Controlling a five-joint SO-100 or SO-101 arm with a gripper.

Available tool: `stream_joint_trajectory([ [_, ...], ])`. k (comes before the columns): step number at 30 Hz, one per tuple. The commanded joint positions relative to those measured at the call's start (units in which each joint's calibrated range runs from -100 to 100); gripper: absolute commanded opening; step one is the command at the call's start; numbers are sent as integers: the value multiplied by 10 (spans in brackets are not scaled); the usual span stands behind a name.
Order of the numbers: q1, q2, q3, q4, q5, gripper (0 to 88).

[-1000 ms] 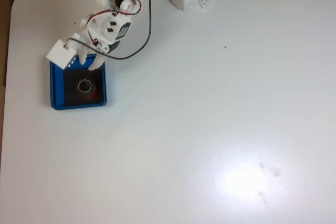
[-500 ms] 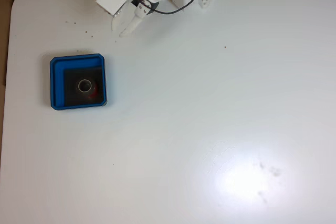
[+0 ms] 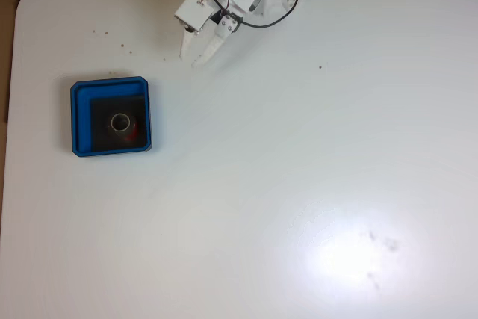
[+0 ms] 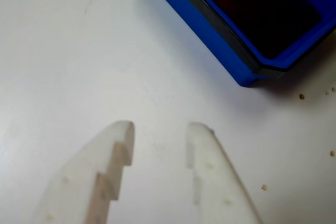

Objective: Pick the red roll and drop it in the blue box

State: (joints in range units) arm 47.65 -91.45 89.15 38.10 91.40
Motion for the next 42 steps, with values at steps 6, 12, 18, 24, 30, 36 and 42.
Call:
stream_joint_trajectory([
  [6,-92,-77,109,-30,4,91],
  [12,-262,-76,109,-30,4,91],
  [18,-427,-75,109,-26,4,91],
  [24,-517,-75,109,-25,4,91],
  [30,-529,-74,109,-25,4,80],
  [36,-525,-74,108,-24,-1,0],
  [42,-524,-75,108,-24,1,7],
])
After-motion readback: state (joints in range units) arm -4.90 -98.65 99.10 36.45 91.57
